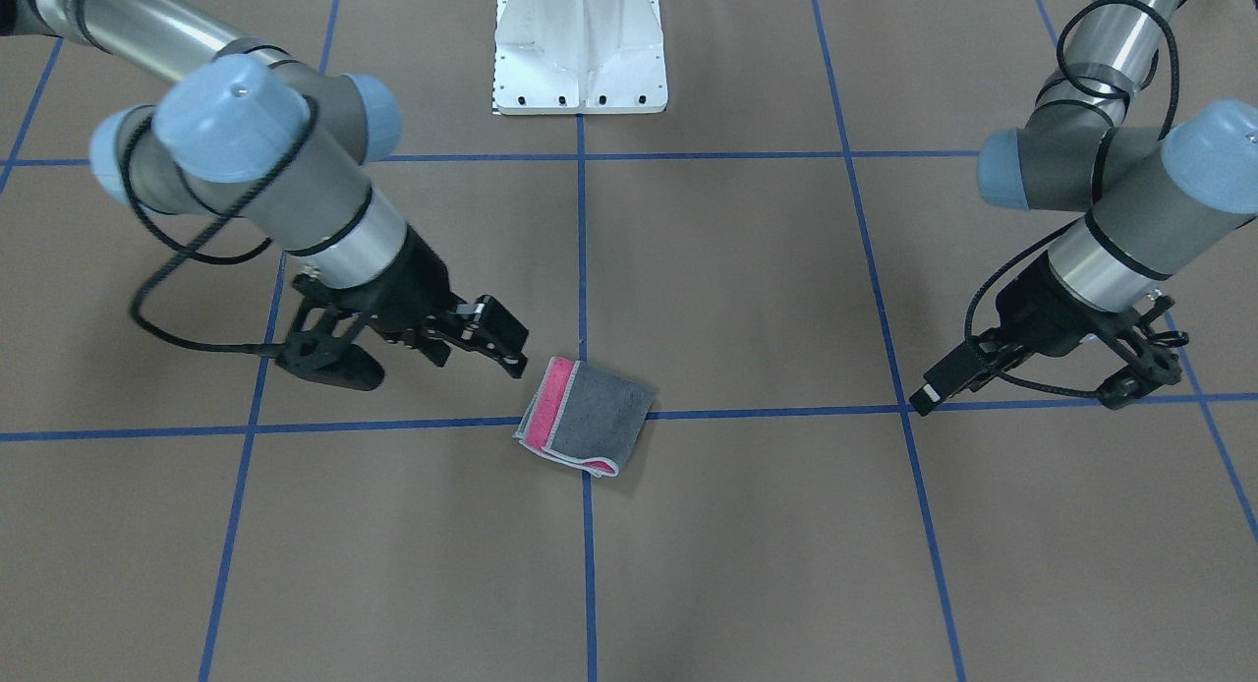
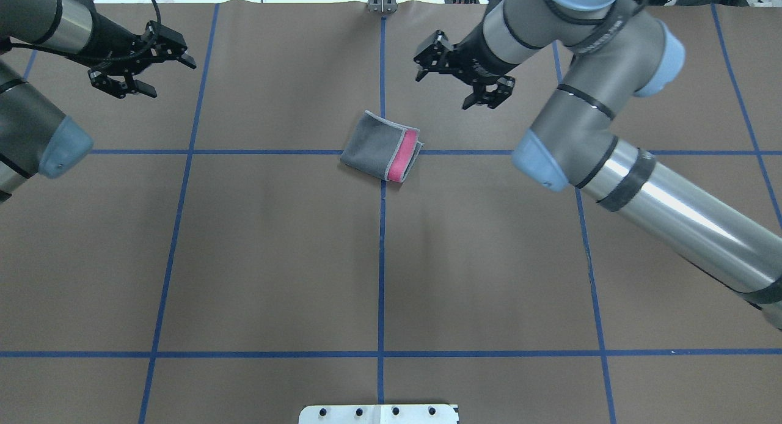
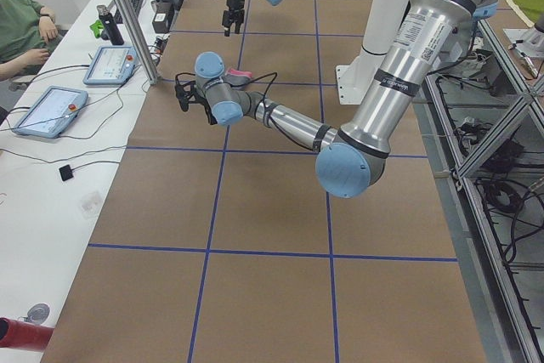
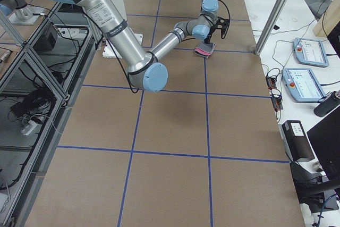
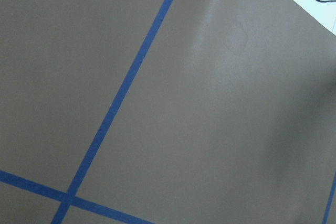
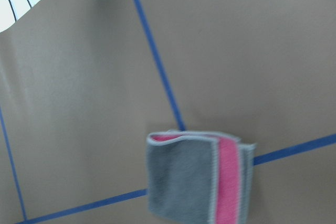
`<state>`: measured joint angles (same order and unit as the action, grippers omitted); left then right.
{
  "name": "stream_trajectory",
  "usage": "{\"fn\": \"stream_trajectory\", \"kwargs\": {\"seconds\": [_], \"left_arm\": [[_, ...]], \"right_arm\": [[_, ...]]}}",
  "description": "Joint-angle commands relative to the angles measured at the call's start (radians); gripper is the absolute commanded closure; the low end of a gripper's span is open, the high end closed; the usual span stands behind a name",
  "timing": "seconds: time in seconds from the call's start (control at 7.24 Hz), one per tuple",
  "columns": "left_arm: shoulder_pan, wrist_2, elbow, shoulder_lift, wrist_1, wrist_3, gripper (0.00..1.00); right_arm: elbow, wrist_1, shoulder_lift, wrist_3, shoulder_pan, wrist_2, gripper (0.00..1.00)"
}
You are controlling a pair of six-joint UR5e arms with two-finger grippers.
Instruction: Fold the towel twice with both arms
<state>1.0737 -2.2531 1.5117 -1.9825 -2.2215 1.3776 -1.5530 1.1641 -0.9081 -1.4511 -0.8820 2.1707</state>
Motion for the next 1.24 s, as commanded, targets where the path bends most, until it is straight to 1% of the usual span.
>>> {"fn": "stream_trajectory", "kwargs": {"seconds": [0.0,0.14,0.28,0.41,0.55,0.69,0.83,0.97,1.1], "left_arm": [[0.063,0.013,0.06,0.153,0.002,-0.306,0.0],[0.137,0.006,0.056,0.18,0.011,-0.44,0.0],[0.226,-0.015,0.053,0.21,0.075,-0.61,0.0],[0.308,-0.016,0.062,0.215,0.195,-0.837,0.0],[0.374,-0.019,0.064,0.25,0.277,-1.05,0.0],[0.434,-0.025,0.067,0.273,0.343,-1.21,0.0],[0.471,-0.063,0.065,0.343,0.348,-1.315,0.0],[0.483,-0.112,0.085,0.425,0.345,-1.345,0.0],[0.488,-0.121,0.084,0.471,0.335,-1.345,0.0]], "right_arm": [[-0.1,0.179,-0.13,0.38,-0.166,0.093,0.0],[-0.11,0.291,-0.153,0.578,-0.231,0.109,0.0],[-0.111,0.381,-0.194,0.779,-0.288,0.109,0.0],[-0.101,0.409,-0.25,0.989,-0.358,0.109,0.0],[-0.078,0.42,-0.294,1.15,-0.426,0.109,0.0],[-0.047,0.428,-0.351,1.264,-0.495,0.144,0.0],[-0.055,0.424,-0.433,1.291,-0.559,0.218,0.0],[-0.083,0.414,-0.468,1.299,-0.571,0.23,0.0],[-0.061,0.407,-0.504,1.308,-0.569,0.175,0.0]]}}
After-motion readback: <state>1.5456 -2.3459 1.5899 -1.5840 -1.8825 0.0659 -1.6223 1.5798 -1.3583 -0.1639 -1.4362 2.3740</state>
